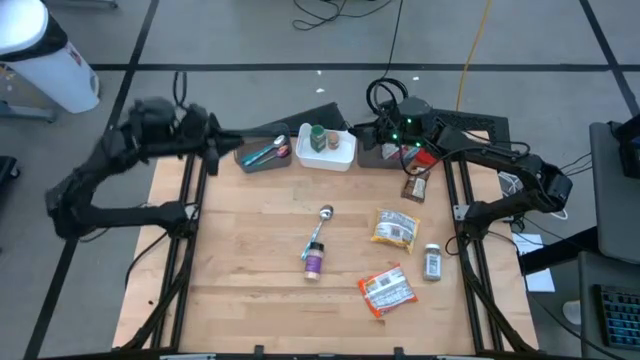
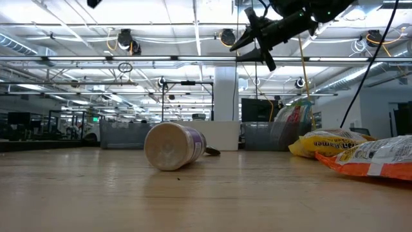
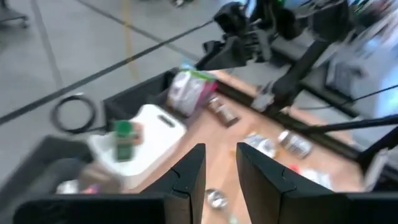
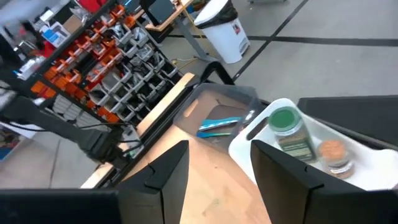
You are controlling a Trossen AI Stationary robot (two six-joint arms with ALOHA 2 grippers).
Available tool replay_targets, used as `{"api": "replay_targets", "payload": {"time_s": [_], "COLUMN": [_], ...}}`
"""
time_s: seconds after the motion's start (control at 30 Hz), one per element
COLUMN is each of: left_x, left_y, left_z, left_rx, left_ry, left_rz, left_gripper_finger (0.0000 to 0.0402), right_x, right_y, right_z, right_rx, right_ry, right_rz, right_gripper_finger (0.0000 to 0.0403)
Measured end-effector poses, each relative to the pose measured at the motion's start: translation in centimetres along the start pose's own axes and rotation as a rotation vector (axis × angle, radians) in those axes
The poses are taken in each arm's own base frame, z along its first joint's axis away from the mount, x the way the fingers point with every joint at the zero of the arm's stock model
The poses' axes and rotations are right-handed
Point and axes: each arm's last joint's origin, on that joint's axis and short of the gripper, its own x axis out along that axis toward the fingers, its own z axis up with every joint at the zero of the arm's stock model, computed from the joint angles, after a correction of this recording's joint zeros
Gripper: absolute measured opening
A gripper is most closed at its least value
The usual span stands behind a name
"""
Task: Pick & Place Food Item
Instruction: Put the white seasoning bottle into the white bin
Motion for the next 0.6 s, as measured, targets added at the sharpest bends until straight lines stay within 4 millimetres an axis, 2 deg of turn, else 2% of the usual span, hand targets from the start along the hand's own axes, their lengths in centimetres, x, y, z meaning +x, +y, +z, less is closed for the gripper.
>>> {"api": "replay_targets", "payload": {"time_s": [0.33, 0.47, 0.6], "left_x": [7.4, 9.9, 11.0], "left_y": [1.1, 1.5, 1.0], "left_z": [-10.2, -12.8, -13.3], "left_rx": [-0.29, -0.368, -0.343], "left_ry": [-0.181, -0.204, -0.203], "left_rz": [-0.235, -0.291, -0.355], "left_gripper_finger": [0.0099, 0.0099, 0.0099], "right_x": [2.0, 3.6, 5.6], "right_y": [2.7, 4.0, 5.0], "right_z": [-3.0, -4.5, -6.6], "right_rx": [0.041, 0.052, 0.065], "right_ry": [-0.063, -0.075, -0.059], "right_rz": [-0.127, -0.082, -0.018], "right_gripper_finger": [0.0166, 0.0164, 0.0164]}}
